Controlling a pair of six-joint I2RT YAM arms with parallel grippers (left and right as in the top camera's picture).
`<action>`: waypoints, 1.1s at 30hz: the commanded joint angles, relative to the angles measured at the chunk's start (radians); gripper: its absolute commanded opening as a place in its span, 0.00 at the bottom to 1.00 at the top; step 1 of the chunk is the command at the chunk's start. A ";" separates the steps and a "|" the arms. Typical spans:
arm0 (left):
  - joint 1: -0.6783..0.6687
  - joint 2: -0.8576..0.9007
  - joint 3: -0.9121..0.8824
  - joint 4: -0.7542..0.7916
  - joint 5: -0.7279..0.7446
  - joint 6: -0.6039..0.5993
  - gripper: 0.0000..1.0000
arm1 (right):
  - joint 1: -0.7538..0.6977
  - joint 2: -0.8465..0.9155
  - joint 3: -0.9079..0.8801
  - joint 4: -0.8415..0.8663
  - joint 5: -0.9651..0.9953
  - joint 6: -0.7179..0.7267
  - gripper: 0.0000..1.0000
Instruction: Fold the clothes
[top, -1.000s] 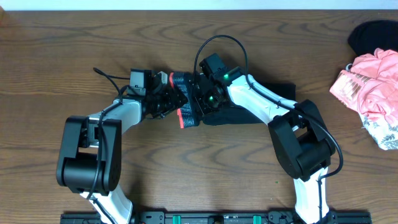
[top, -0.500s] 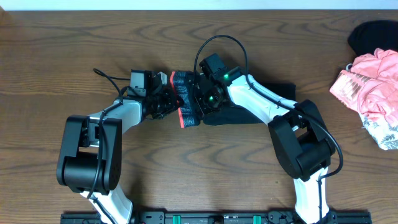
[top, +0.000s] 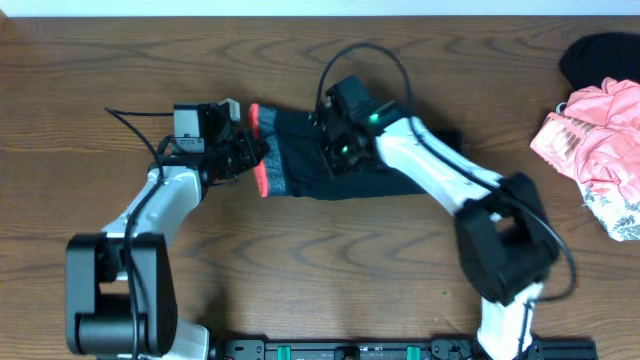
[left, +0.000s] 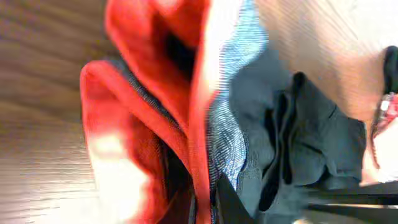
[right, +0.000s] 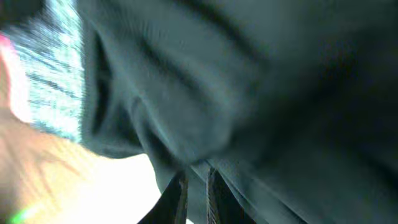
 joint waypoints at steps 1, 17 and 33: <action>0.012 -0.034 -0.009 -0.025 -0.081 0.045 0.06 | -0.048 -0.114 0.026 -0.016 0.042 0.026 0.11; 0.237 -0.066 -0.010 -0.140 -0.116 0.102 0.06 | -0.208 -0.176 0.026 -0.173 0.111 -0.025 0.09; 0.219 -0.066 -0.009 -0.159 -0.105 0.102 0.06 | -0.107 -0.164 0.022 -0.111 0.143 -0.040 0.08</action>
